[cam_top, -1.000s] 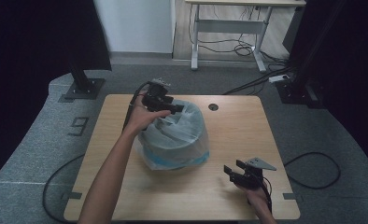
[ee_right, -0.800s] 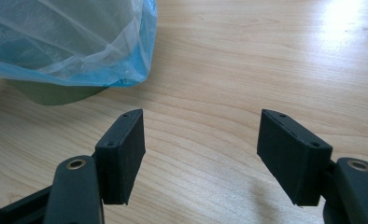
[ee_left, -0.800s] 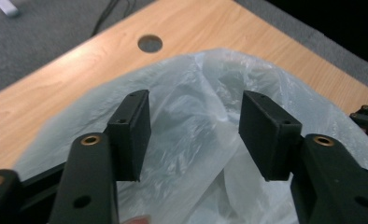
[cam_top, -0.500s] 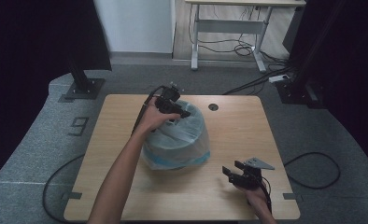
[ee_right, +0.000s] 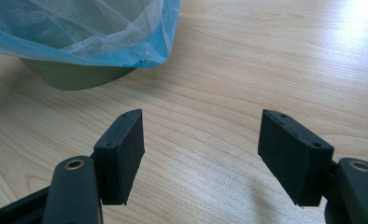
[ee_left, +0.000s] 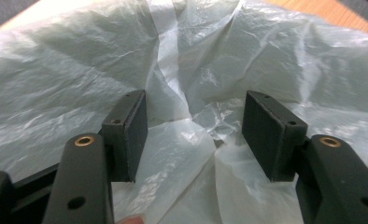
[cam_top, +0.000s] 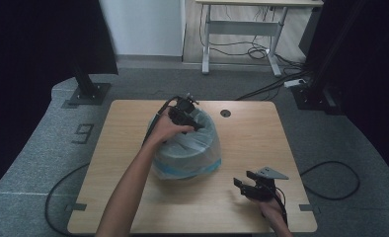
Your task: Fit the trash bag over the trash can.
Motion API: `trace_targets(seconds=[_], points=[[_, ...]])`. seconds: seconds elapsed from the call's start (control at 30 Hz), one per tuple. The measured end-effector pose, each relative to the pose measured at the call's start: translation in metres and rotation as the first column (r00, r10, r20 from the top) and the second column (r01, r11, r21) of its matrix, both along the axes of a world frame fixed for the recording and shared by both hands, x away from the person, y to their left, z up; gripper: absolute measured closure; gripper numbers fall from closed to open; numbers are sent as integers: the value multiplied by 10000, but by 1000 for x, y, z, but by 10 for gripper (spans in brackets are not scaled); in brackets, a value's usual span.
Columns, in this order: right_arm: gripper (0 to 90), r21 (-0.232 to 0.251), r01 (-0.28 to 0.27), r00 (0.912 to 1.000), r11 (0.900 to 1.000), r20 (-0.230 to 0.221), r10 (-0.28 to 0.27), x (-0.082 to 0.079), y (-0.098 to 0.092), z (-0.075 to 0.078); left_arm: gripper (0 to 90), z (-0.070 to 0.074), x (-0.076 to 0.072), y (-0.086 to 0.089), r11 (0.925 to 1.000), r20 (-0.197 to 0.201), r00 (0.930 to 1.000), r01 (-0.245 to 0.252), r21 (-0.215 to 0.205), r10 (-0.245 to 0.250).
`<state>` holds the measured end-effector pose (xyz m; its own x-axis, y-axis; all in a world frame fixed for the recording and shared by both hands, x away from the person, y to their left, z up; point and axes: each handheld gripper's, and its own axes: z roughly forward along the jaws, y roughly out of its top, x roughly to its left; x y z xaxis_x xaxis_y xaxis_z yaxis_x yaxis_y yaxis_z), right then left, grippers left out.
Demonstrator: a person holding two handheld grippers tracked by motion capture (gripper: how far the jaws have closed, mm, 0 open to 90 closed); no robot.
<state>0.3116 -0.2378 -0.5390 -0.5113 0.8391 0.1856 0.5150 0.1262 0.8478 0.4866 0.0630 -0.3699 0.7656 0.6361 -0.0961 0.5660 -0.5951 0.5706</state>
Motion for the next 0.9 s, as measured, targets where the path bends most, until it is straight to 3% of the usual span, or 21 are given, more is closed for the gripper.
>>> trace_targets(seconds=[0.2, 0.37, 0.47, 0.53, 0.63, 0.7, 0.8, 0.9], points=[[308, -93, -73, 10000, 9999, -29, 72, 0, 2, -1, 396, 21, -15, 20, 9957, 612, 9981, -44, -923, 101], [308, -116, -66, 10000, 9999, 13, 66, -1, 3, 1, 388, 27, -34, 31, 9943, 795, 9962, 429, -972, -352], [308, -88, -73, 10000, 9999, 7, 73, -2, 4, 1, 388, 25, -40, 33, 9915, 590, 9960, 726, -1076, -665], [308, -120, -113, 9999, 9999, 17, 113, -2, 5, 2, 379, 20, -43, 30, 9905, 246, 9941, 1074, -863, -1057], [308, -130, -152, 9999, 9998, 58, 152, -3, 6, 3, 367, 11, -44, 23, 9923, -46, 9924, 1233, -142, -1234], [308, -114, -151, 9999, 9998, 46, 152, -2, 6, 2, 367, 8, -42, 20, 9928, -349, 9922, 1200, -16, -1200], [308, -100, -126, 9999, 9999, -51, 126, -2, 4, 1, 369, 8, -41, 20, 9938, -369, 9931, 1107, -80, -1110], [308, -100, -93, 9999, 9999, -54, 93, -2, 3, 1, 368, 7, -40, 19, 9954, -570, 9939, 947, 125, -939]])
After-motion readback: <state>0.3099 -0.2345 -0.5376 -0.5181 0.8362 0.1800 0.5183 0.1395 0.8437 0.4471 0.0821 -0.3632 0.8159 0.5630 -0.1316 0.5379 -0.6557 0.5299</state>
